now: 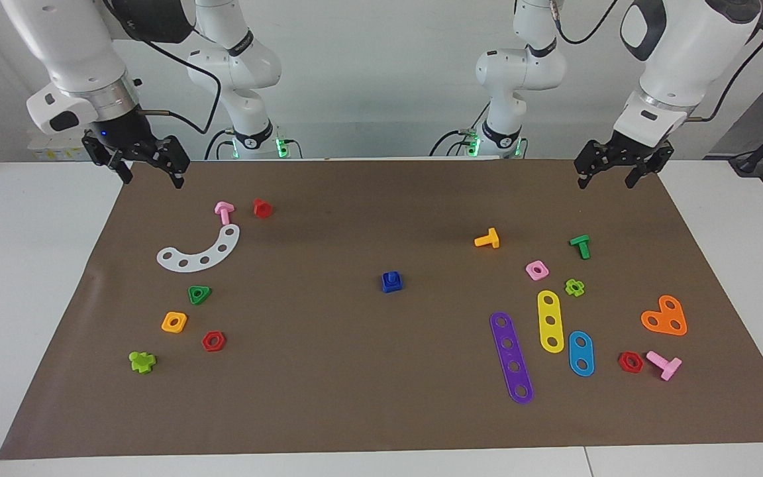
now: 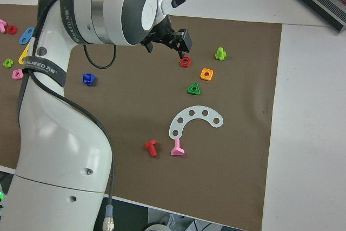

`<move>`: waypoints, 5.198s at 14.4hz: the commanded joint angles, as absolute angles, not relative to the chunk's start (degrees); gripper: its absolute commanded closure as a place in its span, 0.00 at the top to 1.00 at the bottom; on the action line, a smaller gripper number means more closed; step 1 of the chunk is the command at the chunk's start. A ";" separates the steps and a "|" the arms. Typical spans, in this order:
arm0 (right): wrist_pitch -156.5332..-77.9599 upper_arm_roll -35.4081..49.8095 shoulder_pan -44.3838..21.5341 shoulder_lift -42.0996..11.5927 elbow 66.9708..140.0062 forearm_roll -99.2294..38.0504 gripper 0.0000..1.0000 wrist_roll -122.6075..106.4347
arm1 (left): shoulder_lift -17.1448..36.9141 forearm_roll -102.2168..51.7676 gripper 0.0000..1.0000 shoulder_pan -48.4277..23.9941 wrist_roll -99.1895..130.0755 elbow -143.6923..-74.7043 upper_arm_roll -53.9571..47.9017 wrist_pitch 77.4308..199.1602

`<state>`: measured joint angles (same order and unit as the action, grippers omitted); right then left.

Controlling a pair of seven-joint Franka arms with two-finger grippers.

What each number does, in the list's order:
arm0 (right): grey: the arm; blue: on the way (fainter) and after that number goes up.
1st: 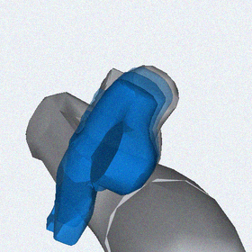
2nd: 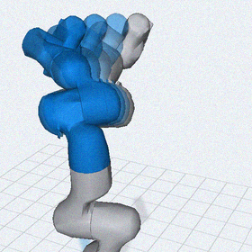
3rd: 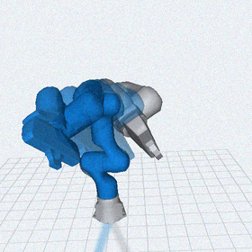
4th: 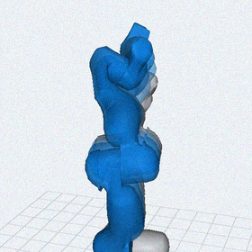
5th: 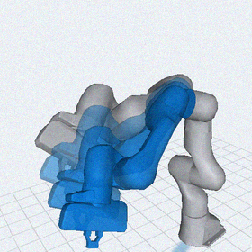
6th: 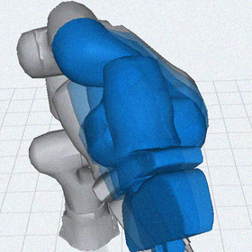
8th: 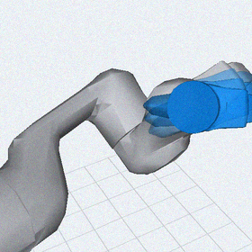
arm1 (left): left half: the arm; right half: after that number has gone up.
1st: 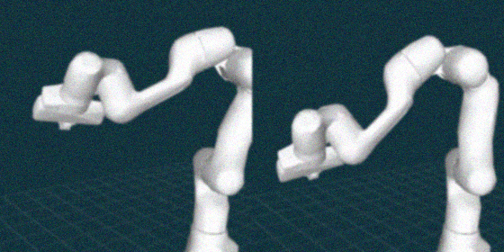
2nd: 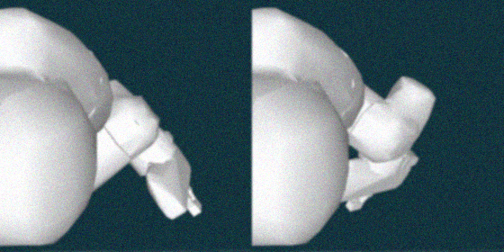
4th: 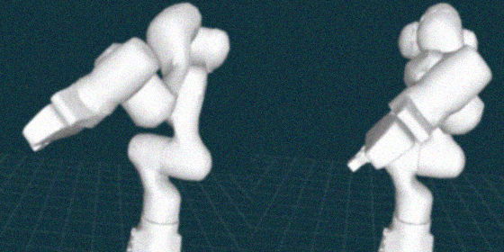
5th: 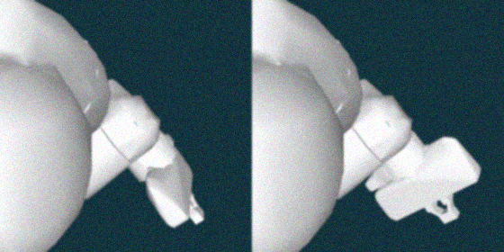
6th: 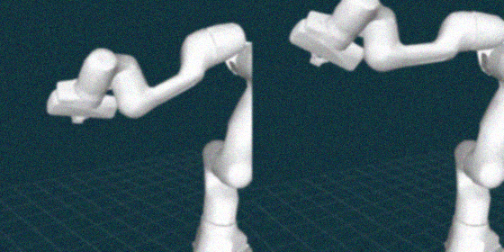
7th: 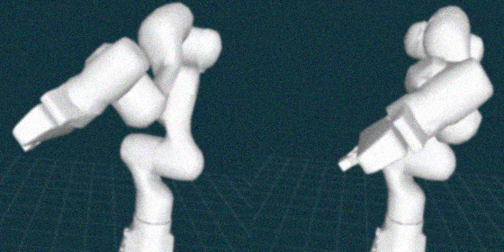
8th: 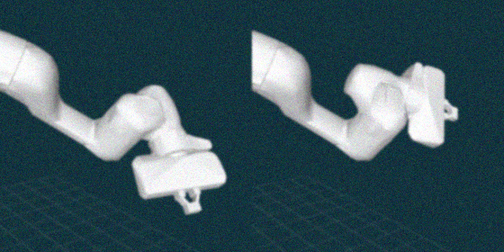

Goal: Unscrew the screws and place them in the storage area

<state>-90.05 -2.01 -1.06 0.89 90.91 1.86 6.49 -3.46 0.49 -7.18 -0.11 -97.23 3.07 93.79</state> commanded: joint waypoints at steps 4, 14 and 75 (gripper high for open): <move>-89.47 -1.67 -0.70 1.14 91.23 1.67 1.00 7.21 | -4.31 1.76 1.00 -7.03 -0.70 -97.91 3.08 94.39; -89.47 -1.67 -0.70 1.14 91.23 1.67 1.00 7.21 | -3.35 -1.84 1.00 -12.64 1.75 -100.81 2.29 97.11; -89.47 -1.67 -0.70 1.14 91.23 1.67 1.00 7.21 | 30.15 -0.62 0.45 -39.90 34.45 -93.34 2.46 125.95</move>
